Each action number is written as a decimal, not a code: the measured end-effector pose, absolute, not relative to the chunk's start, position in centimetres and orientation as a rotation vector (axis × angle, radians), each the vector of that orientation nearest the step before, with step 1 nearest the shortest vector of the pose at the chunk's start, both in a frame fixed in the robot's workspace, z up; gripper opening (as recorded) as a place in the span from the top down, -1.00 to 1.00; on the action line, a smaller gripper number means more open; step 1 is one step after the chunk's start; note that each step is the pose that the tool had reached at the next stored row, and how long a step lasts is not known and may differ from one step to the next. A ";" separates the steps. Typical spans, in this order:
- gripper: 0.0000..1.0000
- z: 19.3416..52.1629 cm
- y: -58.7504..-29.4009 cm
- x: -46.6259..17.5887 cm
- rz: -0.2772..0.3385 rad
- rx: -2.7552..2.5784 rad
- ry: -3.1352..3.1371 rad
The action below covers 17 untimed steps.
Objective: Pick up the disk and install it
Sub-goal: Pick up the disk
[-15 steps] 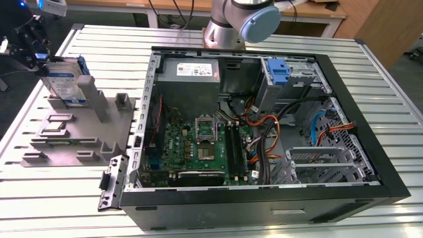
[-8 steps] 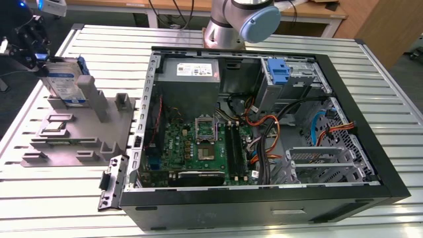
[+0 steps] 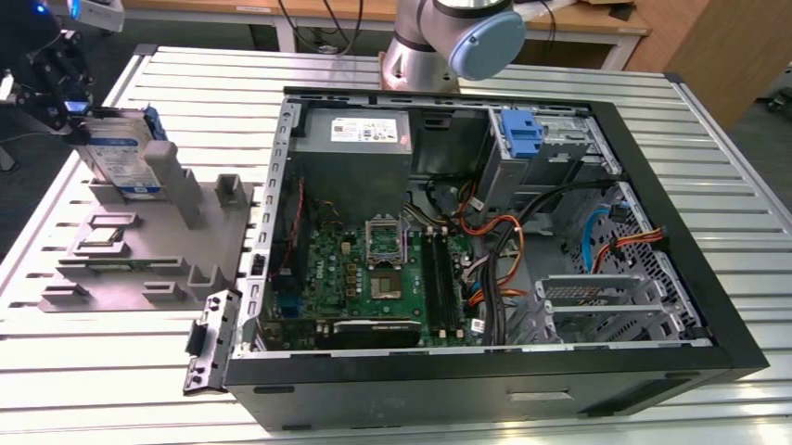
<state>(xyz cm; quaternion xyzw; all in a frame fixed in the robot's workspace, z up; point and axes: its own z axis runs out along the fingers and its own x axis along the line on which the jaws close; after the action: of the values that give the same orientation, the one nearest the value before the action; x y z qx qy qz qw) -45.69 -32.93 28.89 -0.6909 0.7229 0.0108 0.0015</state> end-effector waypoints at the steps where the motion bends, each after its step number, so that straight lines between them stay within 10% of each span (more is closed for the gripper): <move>1: 0.11 28.9 -33.0 -45.7 0.033 -2.169 2.269; 17: 0.11 28.9 -33.0 -45.7 0.029 -2.150 2.290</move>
<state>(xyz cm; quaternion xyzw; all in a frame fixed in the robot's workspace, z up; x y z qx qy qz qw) -45.66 -33.05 28.85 -0.6844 0.7291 0.0093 0.0002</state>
